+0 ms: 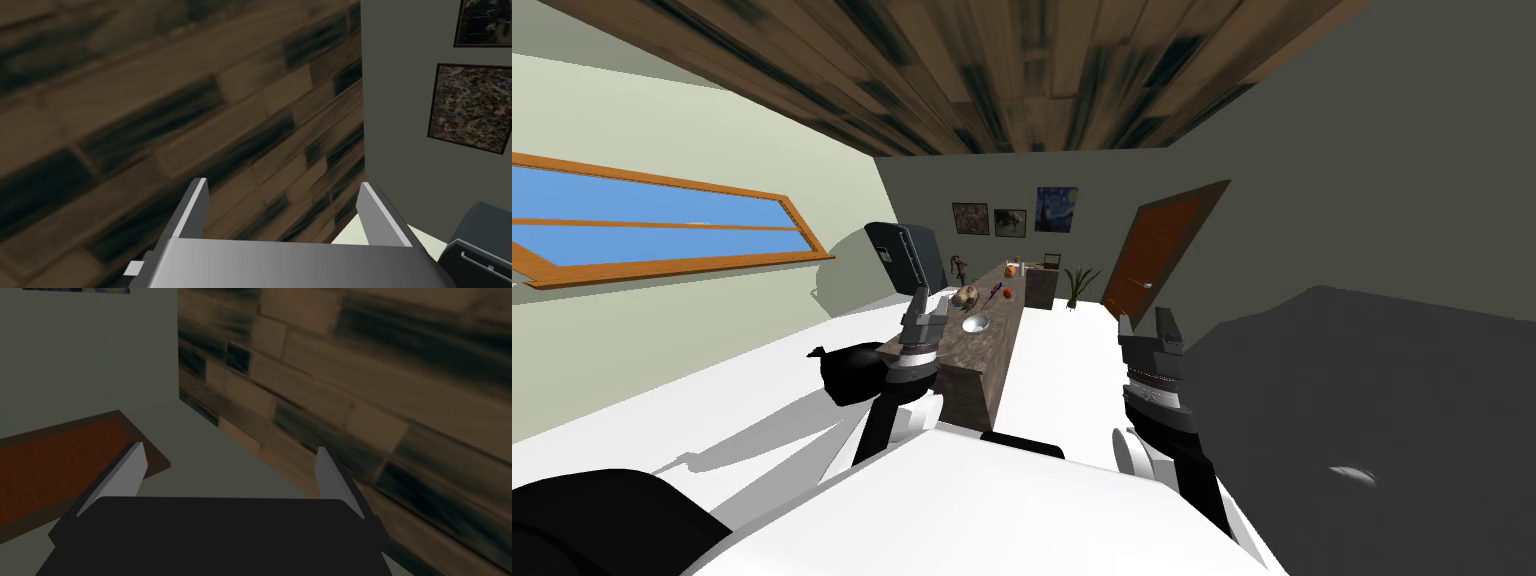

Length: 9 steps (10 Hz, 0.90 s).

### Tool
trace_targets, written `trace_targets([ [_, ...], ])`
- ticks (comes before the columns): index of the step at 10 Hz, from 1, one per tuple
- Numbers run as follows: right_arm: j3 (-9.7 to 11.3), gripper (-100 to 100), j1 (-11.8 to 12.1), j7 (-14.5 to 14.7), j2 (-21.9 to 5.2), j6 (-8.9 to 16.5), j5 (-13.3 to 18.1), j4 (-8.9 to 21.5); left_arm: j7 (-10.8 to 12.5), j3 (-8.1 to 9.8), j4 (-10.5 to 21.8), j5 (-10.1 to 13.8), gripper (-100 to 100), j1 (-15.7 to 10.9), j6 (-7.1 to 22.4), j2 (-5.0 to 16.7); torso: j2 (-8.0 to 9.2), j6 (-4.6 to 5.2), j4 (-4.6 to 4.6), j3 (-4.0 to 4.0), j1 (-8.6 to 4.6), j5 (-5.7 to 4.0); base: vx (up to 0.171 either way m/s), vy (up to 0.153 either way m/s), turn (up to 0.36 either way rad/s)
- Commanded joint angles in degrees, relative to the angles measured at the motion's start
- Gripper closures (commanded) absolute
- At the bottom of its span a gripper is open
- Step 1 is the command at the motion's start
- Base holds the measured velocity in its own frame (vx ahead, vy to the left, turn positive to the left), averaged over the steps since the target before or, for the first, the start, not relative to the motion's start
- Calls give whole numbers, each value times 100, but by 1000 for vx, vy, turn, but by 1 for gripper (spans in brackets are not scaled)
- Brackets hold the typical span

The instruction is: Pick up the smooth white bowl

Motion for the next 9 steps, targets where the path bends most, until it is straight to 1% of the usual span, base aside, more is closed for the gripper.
trace_targets([
  [1,0,0,0,0,0,0,0,0,14,28,14,8,-100,-44,106,158,0,0,0,0,0,0,-12,-14,-7],
  [3,0,0,0,0,0,0,0,0,46,91,46,27,-100,-147,352,386,9,0,2,5,-8,-2,-34,-34,-13],
  [5,0,0,-1,0,0,0,0,0,96,183,95,56,-100,-302,672,587,13,1,3,8,-16,-3,-41,-47,-26],
  [6,1,0,-1,0,1,0,0,0,96,183,95,56,-100,-302,724,587,15,1,3,9,-16,-4,-35,-30,-8],
  [7,0,0,0,0,0,0,0,0,126,237,125,74,-100,-396,953,669,14,0,3,8,-12,-3,-30,-31,-25],
  [8,0,0,0,0,0,0,0,0,161,296,159,94,-100,-501,1103,739,12,1,3,7,-12,-3,-47,-42,-44],
  [9,0,0,-1,0,0,0,0,0,161,296,159,94,-100,-501,1207,739,16,1,3,9,-14,-3,-34,-29,-12],
])
